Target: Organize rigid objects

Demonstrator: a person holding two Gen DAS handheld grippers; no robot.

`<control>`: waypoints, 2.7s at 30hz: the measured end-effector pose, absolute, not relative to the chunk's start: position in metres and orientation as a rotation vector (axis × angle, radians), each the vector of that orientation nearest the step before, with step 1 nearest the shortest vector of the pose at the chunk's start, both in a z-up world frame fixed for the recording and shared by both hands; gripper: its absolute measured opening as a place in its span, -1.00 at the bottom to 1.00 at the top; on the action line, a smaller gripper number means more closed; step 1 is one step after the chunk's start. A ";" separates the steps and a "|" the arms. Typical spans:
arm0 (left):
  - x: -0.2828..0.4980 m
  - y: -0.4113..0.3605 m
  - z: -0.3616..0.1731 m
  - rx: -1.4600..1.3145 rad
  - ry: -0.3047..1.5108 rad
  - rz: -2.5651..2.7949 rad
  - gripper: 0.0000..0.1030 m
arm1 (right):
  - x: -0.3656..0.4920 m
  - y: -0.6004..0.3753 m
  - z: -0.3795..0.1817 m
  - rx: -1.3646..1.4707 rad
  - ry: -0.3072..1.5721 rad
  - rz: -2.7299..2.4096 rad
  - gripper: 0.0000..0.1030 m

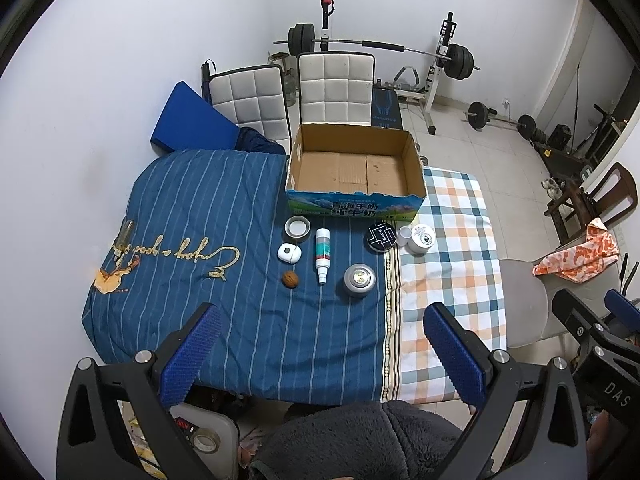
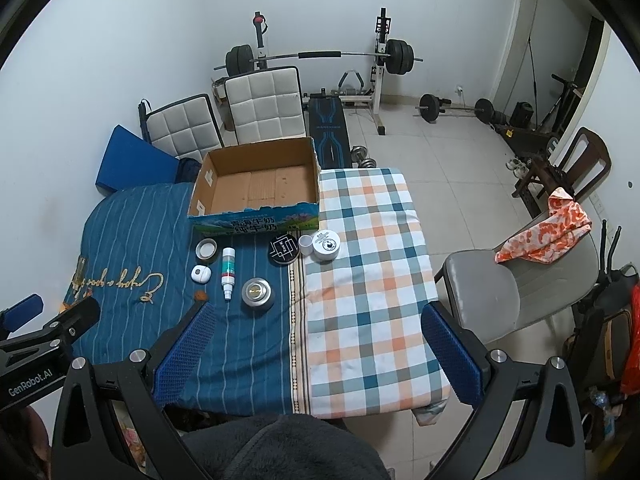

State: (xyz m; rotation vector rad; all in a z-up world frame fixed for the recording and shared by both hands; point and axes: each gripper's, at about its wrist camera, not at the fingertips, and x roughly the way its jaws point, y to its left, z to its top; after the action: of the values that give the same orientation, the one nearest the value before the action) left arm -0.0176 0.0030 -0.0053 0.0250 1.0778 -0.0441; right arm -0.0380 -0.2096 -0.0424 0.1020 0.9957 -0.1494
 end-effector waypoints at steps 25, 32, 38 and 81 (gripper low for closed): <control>-0.004 0.014 0.004 0.027 1.073 -0.041 1.00 | -0.036 -0.206 -0.040 0.100 0.990 -0.143 1.00; 0.007 0.018 -0.002 0.027 1.078 -0.037 1.00 | -0.026 -0.204 -0.034 0.102 0.992 -0.139 1.00; 0.009 0.018 -0.004 0.028 1.080 -0.037 1.00 | -0.011 -0.196 -0.038 0.098 0.997 -0.136 1.00; 0.198 -0.046 -0.328 0.080 1.641 -0.051 1.00 | 0.202 -0.256 -0.349 0.054 1.420 -0.196 1.00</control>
State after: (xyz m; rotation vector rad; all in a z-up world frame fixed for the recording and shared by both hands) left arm 0.1977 -0.0460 -0.3275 0.0802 1.6412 -0.0515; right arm 0.2016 -0.2561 -0.3490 0.0540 1.4202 -0.1957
